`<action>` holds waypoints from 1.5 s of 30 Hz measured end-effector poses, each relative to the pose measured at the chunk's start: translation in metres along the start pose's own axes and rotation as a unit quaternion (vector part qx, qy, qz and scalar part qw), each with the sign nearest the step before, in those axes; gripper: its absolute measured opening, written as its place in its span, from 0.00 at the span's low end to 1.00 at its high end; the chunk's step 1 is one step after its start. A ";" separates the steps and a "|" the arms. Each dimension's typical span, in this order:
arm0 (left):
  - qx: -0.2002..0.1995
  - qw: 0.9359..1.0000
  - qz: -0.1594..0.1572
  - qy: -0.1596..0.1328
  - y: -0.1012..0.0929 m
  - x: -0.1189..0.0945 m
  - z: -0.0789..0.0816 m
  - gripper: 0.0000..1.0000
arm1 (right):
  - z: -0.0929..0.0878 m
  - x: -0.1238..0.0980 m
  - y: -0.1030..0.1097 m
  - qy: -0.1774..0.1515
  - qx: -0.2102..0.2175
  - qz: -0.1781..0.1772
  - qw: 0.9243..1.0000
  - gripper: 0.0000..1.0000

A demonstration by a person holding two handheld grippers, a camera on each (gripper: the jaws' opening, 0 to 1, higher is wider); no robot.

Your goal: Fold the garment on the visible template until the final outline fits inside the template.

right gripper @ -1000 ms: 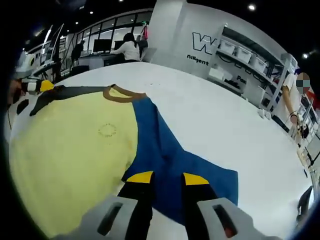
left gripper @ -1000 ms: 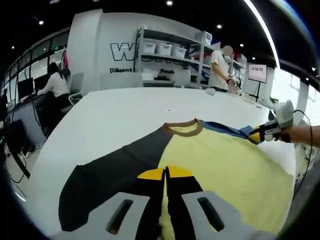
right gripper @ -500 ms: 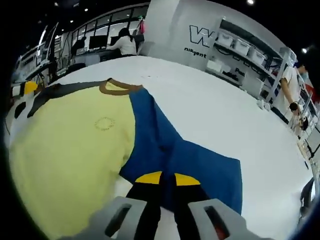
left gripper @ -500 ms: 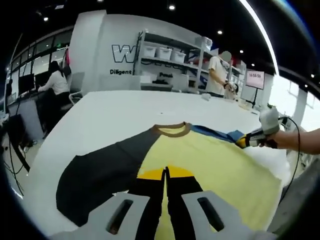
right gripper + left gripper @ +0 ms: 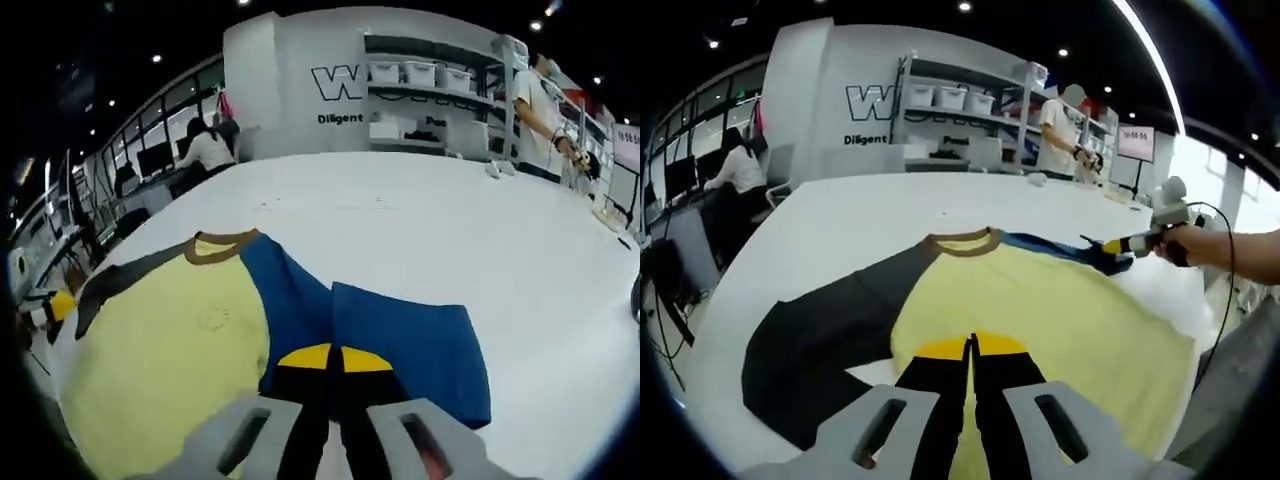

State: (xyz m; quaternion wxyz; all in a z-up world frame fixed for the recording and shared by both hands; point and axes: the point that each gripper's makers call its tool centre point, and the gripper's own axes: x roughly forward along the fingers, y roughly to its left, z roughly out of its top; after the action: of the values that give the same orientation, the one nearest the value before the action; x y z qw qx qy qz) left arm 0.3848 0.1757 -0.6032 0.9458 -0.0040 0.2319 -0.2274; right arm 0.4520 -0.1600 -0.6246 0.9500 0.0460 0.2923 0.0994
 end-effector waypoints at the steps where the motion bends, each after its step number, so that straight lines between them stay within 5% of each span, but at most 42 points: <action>1: 0.001 1.000 -0.001 0.000 0.000 0.000 0.000 0.00 | 0.002 -0.001 0.003 -0.004 0.004 0.005 1.000 0.00; 6: 0.003 1.000 -0.006 0.010 -0.003 0.001 -0.005 0.00 | 0.021 -0.009 0.022 -0.030 0.050 0.040 0.998 0.00; 13: 0.005 1.000 -0.008 0.010 -0.005 0.002 -0.004 0.00 | 0.041 -0.013 0.059 -0.052 0.049 0.082 0.994 0.00; 27: 0.006 1.000 -0.008 0.022 -0.006 0.003 -0.011 0.00 | 0.063 0.010 0.139 -0.082 0.092 0.140 0.982 0.00; 31: 0.041 0.999 0.005 0.035 -0.003 0.003 -0.014 0.00 | 0.064 0.016 0.159 -0.076 0.087 0.163 0.980 0.00; 45: 0.027 0.997 -0.024 0.074 -0.017 0.008 -0.035 0.00 | 0.078 0.035 0.224 -0.072 0.061 0.210 0.973 0.00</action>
State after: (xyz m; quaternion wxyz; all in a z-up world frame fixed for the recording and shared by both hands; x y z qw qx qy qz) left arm 0.3683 0.1603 -0.6355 0.9200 0.0332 0.2949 -0.2560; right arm 0.4875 0.0639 -0.5467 0.9217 0.1716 0.2128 0.2753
